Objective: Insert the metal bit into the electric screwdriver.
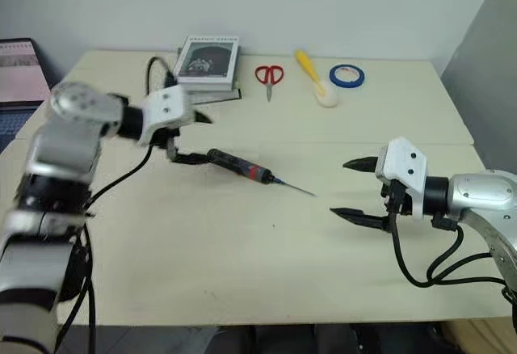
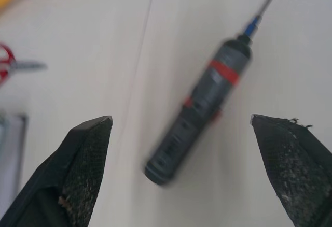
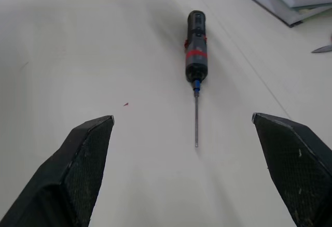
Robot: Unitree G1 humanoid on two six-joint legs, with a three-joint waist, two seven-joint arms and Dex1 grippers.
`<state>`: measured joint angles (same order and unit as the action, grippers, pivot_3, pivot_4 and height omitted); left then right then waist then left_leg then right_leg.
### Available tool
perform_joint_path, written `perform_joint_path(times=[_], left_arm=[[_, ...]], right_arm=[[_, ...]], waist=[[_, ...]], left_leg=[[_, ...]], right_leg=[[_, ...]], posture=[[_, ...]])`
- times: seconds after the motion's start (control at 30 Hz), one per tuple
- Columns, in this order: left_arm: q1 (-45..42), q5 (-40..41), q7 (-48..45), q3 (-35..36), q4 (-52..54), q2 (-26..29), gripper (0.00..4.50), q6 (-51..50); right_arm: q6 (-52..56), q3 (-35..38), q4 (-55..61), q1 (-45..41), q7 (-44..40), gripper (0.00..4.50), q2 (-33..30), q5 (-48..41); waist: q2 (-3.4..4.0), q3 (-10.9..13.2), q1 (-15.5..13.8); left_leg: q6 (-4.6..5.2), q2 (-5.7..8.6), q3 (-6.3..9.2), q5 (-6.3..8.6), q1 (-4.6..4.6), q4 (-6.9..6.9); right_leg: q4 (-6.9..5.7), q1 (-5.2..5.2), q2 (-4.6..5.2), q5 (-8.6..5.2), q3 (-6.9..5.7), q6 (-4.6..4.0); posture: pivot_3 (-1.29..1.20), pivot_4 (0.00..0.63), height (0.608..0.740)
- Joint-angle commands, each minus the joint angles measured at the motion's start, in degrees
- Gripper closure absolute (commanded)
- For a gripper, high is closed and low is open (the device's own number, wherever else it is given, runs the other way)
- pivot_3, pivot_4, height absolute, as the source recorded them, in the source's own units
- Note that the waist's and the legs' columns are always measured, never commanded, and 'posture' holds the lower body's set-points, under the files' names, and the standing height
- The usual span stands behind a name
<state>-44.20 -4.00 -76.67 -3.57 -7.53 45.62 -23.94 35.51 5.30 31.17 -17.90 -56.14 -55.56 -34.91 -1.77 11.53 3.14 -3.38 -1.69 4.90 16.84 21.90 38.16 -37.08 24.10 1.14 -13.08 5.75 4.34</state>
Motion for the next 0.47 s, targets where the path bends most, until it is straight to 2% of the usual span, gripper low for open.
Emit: perform_joint_path(times=[0.03,0.13,0.27,0.37,0.47], left_arm=[[13.03,4.19,4.88,13.02,19.57,3.39,0.03,-11.99],[23.93,7.16,6.40,19.91,28.71,4.49,0.03,-16.22],[32.62,9.69,10.11,24.05,32.27,3.70,0.03,-15.92],[34.35,11.42,12.69,23.89,31.48,3.27,0.03,-15.26],[33.92,13.79,14.04,23.02,29.19,2.60,0.03,-14.75]], right_arm=[[-4.38,0.26,-2.46,-0.68,-4.66,0.00,-1.20,1.38],[-7.80,0.74,-5.13,0.28,-6.37,0.00,-1.08,2.88],[-14.18,2.03,-8.59,4.50,-7.68,0.00,-1.08,7.14],[-17.39,3.05,-11.76,6.06,-8.42,0.00,-1.05,8.83],[-19.81,2.70,-15.03,5.63,-8.63,0.00,-0.60,10.21]], waist=[[-0.05,0.01,-0.49],[-0.14,-0.03,-0.31],[-0.18,-0.02,-1.45],[-0.19,0.00,-1.49],[-0.17,0.00,-1.33]], left_leg=[[0.00,0.00,0.05,0.00,0.01,0.05],[-0.01,-0.01,0.02,-0.01,-0.02,0.12],[-0.02,0.00,0.05,-0.01,-0.11,0.27],[-0.02,0.00,0.02,-0.01,-0.45,0.33],[-0.02,-0.01,-0.04,-0.01,-0.58,0.55]], right_leg=[[-0.01,-0.02,0.00,0.00,-0.04,0.00],[0.10,-0.11,0.02,0.00,-0.05,-0.01],[0.07,-0.26,0.04,-0.09,-0.12,0.09],[0.09,-0.64,0.04,-0.15,-0.10,0.16],[0.06,-0.77,0.03,-0.25,-0.08,-0.17]], posture=[[0.00,0.150,0.740],[0.00,0.150,0.740],[0.00,0.150,0.740],[0.00,0.150,0.740],[0.00,0.150,0.740]])
